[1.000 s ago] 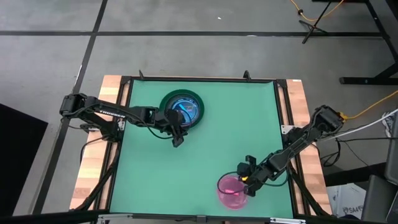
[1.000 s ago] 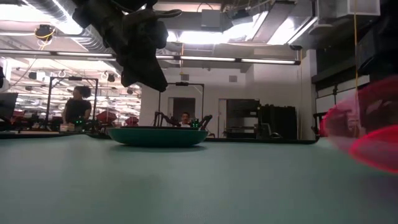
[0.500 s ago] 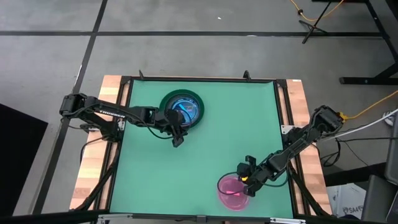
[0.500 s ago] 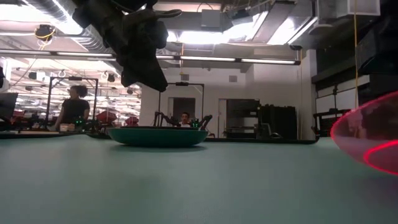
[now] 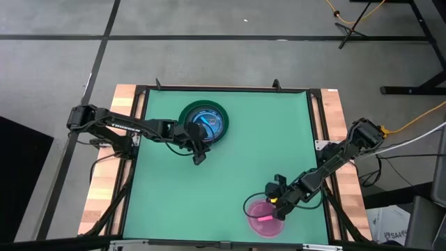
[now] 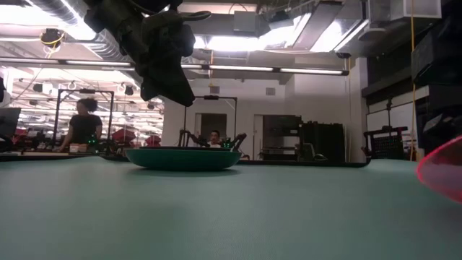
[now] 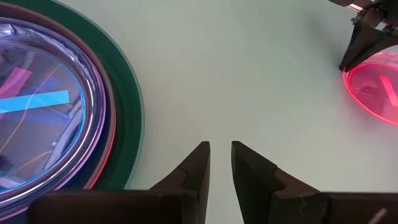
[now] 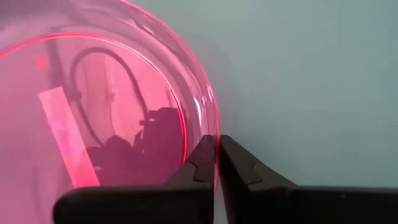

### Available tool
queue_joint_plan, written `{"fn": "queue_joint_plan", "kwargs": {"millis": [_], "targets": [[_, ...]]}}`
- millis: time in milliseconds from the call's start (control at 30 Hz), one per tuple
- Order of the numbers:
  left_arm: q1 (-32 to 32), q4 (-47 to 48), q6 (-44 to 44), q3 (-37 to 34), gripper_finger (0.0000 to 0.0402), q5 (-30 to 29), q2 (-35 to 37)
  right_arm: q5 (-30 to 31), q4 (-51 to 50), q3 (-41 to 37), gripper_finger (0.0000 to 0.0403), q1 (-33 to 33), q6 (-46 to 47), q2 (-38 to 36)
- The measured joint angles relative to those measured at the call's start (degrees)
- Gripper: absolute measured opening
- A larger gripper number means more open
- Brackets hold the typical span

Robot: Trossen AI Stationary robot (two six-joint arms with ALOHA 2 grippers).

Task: Stack plastic plates
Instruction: Stack the light pink plate on top of the blue plate

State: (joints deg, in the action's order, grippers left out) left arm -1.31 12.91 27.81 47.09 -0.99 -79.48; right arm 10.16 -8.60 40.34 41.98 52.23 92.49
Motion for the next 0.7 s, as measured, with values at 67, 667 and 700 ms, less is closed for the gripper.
{"fn": "queue_joint_plan", "kwargs": {"millis": [67,667,700], "targets": [[-0.01,0.0,0.0,0.0,0.006,-0.02,0.0,0.91,0.28,-0.04,0.0002,0.0,-0.02,0.02],[-0.01,-0.22,0.11,0.02,0.006,-0.04,0.0,10.95,5.99,-0.09,0.0,0.0,-1.77,0.15],[-0.01,-0.22,0.38,0.02,0.006,-0.04,0.0,11.72,5.97,-0.09,0.0,0.0,-1.81,0.13]]}}
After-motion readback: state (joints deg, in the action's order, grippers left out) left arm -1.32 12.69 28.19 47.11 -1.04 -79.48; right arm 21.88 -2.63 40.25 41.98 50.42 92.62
